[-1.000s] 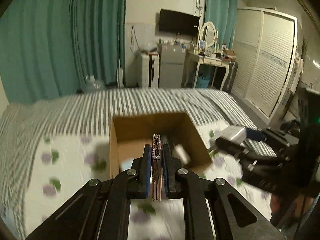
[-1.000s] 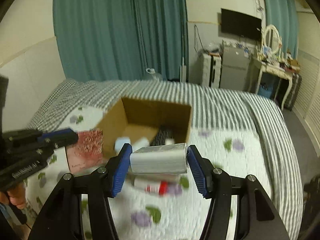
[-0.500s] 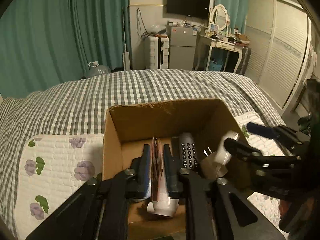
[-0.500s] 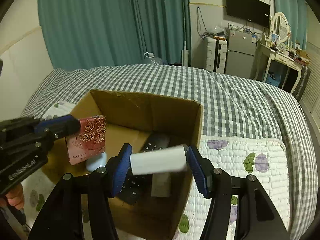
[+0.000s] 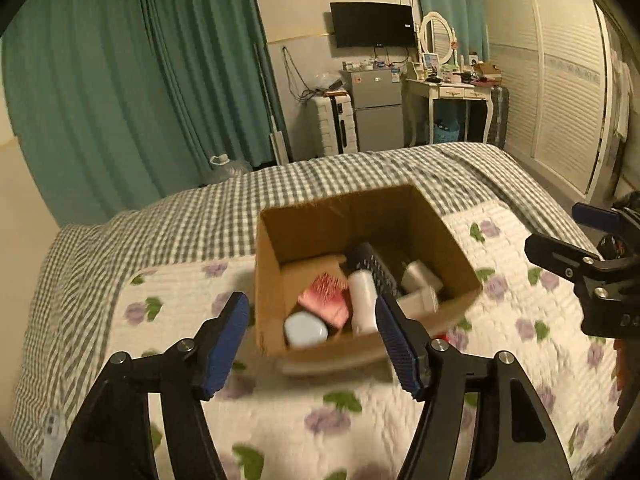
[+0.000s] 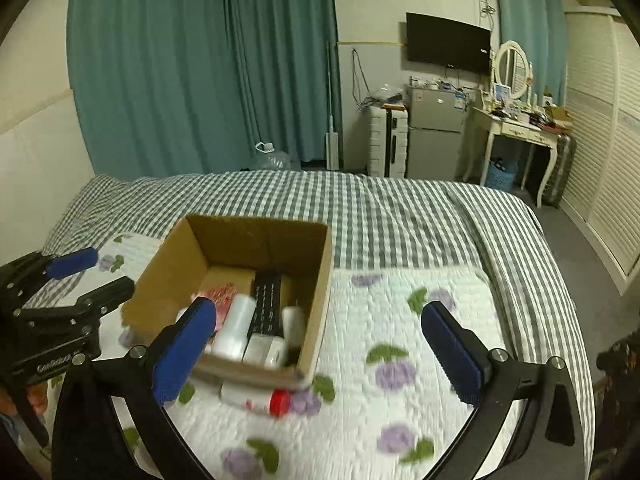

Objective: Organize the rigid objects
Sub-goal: 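Place the notebook and white block into the box and open both tools, then grasp the white-and-red spray can with the right tool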

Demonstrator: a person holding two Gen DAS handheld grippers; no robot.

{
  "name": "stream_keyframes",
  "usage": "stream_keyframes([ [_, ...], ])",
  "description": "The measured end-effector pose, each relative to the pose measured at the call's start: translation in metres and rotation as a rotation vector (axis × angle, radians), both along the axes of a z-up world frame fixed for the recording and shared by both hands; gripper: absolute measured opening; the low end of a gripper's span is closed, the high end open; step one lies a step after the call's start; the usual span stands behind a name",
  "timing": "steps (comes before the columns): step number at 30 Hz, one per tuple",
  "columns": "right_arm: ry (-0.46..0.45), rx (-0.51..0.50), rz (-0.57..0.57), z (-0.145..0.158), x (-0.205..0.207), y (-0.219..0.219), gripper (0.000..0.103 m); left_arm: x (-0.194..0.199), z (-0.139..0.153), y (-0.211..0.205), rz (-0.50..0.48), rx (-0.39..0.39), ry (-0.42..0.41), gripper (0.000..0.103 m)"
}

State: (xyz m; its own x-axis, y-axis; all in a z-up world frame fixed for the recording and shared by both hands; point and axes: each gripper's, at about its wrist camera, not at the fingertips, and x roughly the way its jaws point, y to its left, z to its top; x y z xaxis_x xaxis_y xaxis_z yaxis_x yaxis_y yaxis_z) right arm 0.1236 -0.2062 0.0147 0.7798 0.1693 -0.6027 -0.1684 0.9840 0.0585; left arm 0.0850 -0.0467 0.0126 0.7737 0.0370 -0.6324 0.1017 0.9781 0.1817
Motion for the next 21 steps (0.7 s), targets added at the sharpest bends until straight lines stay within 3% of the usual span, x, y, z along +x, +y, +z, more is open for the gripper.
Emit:
stream_keyframes([
  [5, 0.054, -0.019, -0.007, -0.029, -0.028, 0.016, 0.103, -0.022, -0.027, 0.021, 0.060, -0.049, 0.014, 0.070],
  [9, 0.130, -0.043, -0.011, -0.073, -0.031, 0.039, 0.103, -0.018, -0.052, 0.037, 0.109, -0.065, 0.025, 0.070],
  [16, 0.240, -0.062, -0.008, -0.137, -0.002, 0.069, 0.103, 0.003, -0.100, 0.066, 0.183, -0.097, 0.121, 0.070],
  [21, 0.277, -0.060, -0.033, -0.166, 0.025, 0.078, 0.103, 0.016, -0.113, 0.078, 0.229, -0.104, 0.144, 0.070],
])
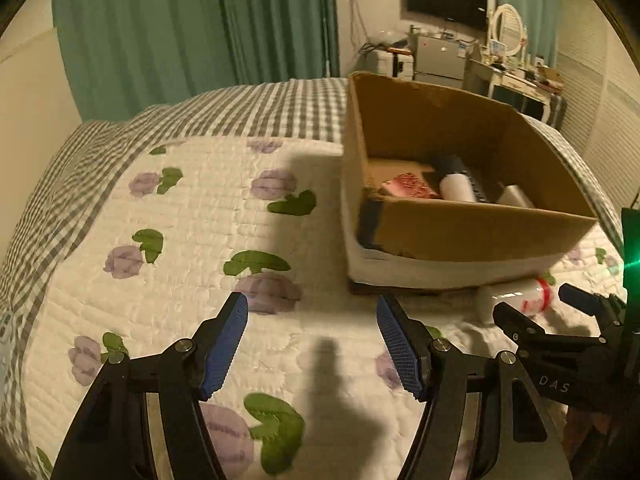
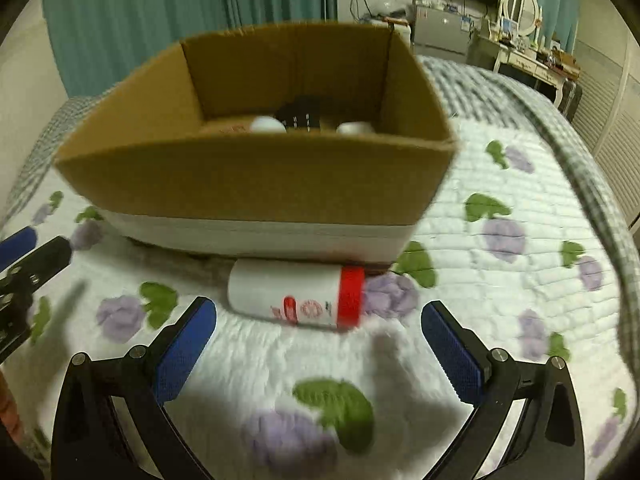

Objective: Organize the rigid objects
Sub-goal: 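Grasp the white-and-red spray can with the right tool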

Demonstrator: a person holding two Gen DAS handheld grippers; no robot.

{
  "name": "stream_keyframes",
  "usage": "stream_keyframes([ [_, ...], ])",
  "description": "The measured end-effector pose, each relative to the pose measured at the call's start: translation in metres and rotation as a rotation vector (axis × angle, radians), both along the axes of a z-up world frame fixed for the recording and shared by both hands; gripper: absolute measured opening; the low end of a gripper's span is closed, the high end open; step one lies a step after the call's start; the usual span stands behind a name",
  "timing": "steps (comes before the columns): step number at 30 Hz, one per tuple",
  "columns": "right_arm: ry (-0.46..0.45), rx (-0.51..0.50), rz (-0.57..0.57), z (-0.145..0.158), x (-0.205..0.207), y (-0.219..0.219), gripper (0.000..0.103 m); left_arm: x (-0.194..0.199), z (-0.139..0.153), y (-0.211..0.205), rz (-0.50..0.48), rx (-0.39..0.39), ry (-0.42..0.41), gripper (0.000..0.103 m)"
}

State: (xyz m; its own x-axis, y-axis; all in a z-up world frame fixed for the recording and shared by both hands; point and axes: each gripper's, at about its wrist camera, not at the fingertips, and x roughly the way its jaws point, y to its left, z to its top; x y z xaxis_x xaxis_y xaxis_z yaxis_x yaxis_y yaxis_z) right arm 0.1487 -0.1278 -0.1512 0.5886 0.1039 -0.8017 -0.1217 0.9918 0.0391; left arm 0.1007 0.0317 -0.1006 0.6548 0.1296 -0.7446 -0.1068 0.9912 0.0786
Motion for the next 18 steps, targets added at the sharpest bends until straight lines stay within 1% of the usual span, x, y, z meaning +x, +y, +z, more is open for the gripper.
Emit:
stream_keyframes([
  [2, 0.002, 0.016, -0.001, -0.006, 0.006, 0.001, 0.103, 0.004, -0.003, 0.004, 0.014, 0.000, 0.006, 0.070],
  [5, 0.019, 0.014, 0.005, -0.017, 0.012, 0.005, 0.102, 0.007, -0.008, 0.007, 0.030, 0.003, 0.021, 0.070],
  [7, 0.024, 0.003, 0.014, -0.021, 0.012, 0.006, 0.089, 0.007, -0.010, 0.005, 0.025, 0.010, 0.030, 0.070],
  [8, 0.022, 0.008, 0.025, -0.020, 0.012, 0.006, 0.081, 0.006, -0.011, 0.004, 0.021, 0.014, 0.032, 0.070],
  [10, 0.012, 0.005, 0.038, -0.015, 0.006, 0.006, 0.080, 0.004, -0.009, -0.001, 0.013, 0.019, 0.036, 0.070],
  [13, 0.001, 0.026, 0.058, -0.004, -0.010, 0.000, 0.080, -0.006, -0.002, -0.012, -0.023, 0.038, 0.057, 0.070],
  [16, -0.026, 0.039, 0.072, 0.015, -0.035, -0.010, 0.079, -0.019, 0.010, -0.021, -0.059, 0.043, 0.049, 0.070],
  [18, -0.048, 0.036, 0.084, 0.032, -0.053, -0.018, 0.079, -0.027, 0.025, -0.026, -0.071, 0.033, 0.043, 0.070],
])
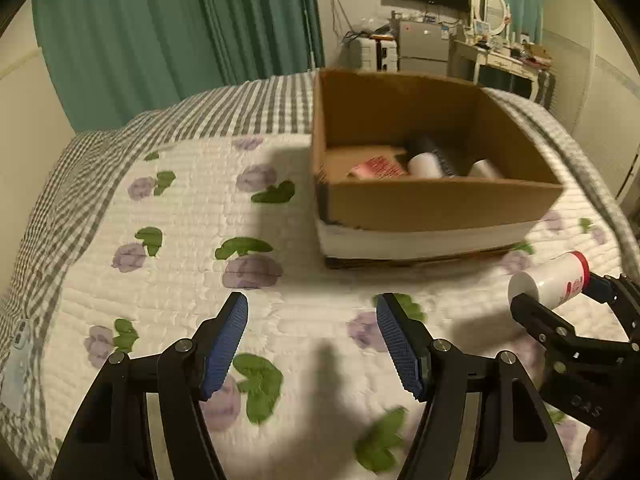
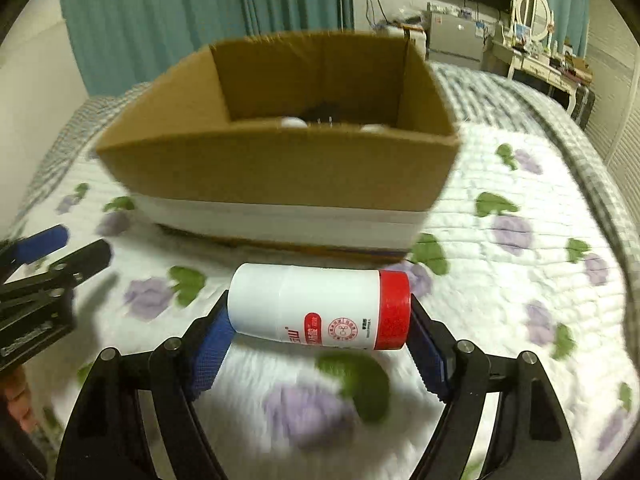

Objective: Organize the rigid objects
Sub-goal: 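Grasp the white-and-red spray can with the right tool, then lower the spray can into the box and open the right tool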

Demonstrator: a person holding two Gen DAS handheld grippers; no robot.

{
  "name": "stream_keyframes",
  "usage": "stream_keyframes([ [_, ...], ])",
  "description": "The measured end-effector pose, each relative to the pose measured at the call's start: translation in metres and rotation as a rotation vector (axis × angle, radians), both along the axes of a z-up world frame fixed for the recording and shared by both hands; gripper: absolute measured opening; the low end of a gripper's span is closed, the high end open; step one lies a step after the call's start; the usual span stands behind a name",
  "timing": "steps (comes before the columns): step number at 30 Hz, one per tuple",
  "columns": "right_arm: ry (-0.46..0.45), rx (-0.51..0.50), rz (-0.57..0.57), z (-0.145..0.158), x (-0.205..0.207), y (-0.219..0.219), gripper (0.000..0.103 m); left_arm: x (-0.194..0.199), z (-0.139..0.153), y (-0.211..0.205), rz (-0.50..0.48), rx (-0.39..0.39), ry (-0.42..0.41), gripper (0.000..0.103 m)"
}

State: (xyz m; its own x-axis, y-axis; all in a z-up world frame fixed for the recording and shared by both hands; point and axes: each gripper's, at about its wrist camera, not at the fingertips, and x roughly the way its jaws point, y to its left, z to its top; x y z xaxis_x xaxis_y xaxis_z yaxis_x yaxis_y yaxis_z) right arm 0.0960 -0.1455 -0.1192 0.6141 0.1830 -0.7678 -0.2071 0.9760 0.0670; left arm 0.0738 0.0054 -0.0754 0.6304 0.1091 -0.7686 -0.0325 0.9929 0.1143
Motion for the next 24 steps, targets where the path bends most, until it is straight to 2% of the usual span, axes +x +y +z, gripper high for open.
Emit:
stream_keyframes([
  [4, -0.069, 0.013, 0.026, 0.045, -0.024, -0.015, 0.079, -0.015, 0.045, -0.010, -0.018, -0.050, -0.064, 0.070],
  [8, -0.148, 0.028, 0.037, 0.094, -0.028, -0.018, 0.078, -0.016, 0.084, -0.015, -0.039, -0.059, -0.138, 0.070],
  [11, -0.199, 0.053, 0.054, 0.128, -0.014, -0.017, 0.078, 0.000, 0.111, -0.011, -0.037, -0.073, -0.197, 0.070],
  [15, -0.249, 0.015, 0.084, 0.150, 0.014, -0.001, 0.078, 0.037, 0.121, -0.001, -0.018, -0.096, -0.241, 0.070],
  [19, -0.233, 0.006, 0.099, 0.138, 0.066, 0.008, 0.078, 0.077, 0.102, 0.005, -0.014, -0.059, -0.250, 0.070],
  [22, -0.176, -0.022, 0.093, 0.106, 0.107, 0.017, 0.078, 0.096, 0.078, 0.010, -0.010, -0.031, -0.234, 0.070],
  [24, -0.136, -0.040, 0.096, 0.084, 0.126, 0.022, 0.078, 0.103, 0.057, 0.016, 0.010, -0.040, -0.227, 0.070],
])
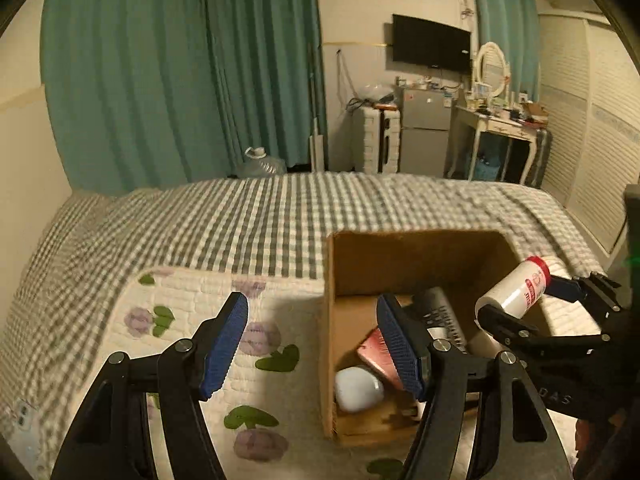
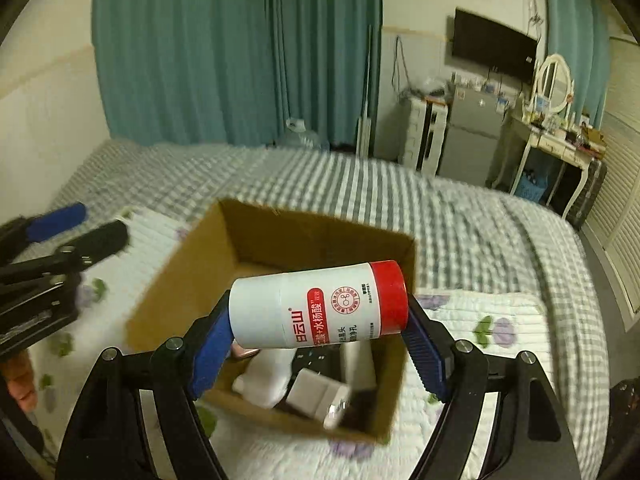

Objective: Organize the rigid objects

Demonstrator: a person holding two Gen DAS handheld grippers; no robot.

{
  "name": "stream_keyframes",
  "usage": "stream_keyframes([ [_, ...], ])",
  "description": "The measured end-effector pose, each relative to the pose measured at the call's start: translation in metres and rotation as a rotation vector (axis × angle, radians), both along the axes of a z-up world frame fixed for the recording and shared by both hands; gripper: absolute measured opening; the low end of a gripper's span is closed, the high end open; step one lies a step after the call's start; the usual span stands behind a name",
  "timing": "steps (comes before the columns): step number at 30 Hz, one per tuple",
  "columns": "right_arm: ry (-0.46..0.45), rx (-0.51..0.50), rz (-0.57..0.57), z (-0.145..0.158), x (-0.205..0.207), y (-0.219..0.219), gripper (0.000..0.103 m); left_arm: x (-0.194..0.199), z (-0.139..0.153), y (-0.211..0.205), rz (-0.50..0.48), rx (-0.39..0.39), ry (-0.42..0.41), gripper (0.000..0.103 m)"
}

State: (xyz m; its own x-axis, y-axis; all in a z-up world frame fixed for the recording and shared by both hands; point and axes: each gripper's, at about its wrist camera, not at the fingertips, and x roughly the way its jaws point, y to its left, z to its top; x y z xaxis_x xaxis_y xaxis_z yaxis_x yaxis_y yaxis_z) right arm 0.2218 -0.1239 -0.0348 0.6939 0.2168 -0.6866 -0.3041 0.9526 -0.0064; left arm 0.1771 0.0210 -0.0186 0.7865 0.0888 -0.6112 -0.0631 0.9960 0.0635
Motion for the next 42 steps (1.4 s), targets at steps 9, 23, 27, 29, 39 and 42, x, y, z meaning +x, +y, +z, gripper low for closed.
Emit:
stream_keyframes([
  [9, -0.026, 0.007, -0.035, -0.020, 0.016, -0.005, 0.092, 0.003, 0.002, -0.014, -0.041, 0.024, -0.042, 0.070],
  [23, -0.303, 0.010, -0.126, 0.126, -0.123, -0.064, 0.103, -0.116, 0.117, -0.041, -0.087, 0.034, -0.244, 0.077],
  [27, -0.360, 0.020, -0.144, 0.158, -0.165, -0.071, 0.103, -0.146, 0.141, -0.042, -0.089, 0.012, -0.287, 0.079],
  [29, -0.373, 0.017, -0.152, 0.166, -0.178, -0.071, 0.103, -0.155, 0.147, -0.043, -0.092, 0.010, -0.296, 0.080],
  [39, -0.344, 0.058, -0.188, 0.144, -0.199, -0.073, 0.103, -0.159, 0.109, -0.033, -0.072, -0.026, -0.293, 0.080],
  [42, -0.319, 0.052, -0.204, 0.114, -0.191, -0.072, 0.103, -0.153, 0.073, -0.029, -0.070, -0.046, -0.270, 0.080],
])
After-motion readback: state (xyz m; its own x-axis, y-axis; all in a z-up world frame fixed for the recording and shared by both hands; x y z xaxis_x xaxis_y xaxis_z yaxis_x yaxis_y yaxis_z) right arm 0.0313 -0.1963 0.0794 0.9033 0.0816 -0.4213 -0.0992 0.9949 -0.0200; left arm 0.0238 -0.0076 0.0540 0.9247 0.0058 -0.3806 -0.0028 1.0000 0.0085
